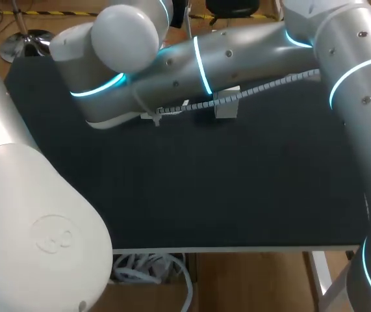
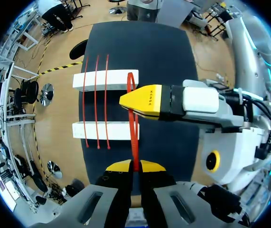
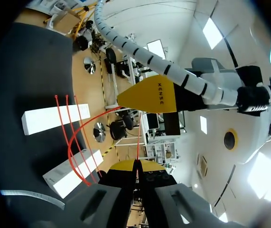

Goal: Grab the tape and strap the tape.

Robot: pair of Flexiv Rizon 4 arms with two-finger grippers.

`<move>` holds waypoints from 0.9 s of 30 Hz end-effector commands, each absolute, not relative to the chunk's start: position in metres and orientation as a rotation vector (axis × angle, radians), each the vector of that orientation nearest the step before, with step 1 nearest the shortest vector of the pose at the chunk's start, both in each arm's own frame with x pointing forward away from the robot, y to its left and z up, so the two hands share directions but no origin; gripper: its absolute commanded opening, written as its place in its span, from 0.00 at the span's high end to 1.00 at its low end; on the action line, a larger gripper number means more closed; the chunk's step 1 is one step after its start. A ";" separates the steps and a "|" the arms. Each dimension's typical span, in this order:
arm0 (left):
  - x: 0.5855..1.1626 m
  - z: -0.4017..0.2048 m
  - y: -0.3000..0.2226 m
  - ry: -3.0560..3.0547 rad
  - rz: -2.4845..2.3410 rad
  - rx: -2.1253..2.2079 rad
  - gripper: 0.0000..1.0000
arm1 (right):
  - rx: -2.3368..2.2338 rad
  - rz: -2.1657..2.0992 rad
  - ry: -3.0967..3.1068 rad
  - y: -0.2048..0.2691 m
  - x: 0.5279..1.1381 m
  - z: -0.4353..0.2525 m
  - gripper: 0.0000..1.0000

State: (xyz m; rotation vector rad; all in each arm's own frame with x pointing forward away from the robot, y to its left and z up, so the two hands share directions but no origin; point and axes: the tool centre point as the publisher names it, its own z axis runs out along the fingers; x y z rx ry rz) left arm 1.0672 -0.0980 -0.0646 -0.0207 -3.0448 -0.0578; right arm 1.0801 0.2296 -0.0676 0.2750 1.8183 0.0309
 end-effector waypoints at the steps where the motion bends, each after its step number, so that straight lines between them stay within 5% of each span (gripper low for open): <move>1: 1.068 -0.064 -0.098 -3.043 -0.062 -0.019 1.00 | 0.276 0.025 1.824 0.230 1.080 -0.066 1.00; 27: 1.068 -0.064 -0.098 -3.043 -0.062 -0.019 1.00 | 0.252 0.010 1.810 0.245 1.082 -0.066 1.00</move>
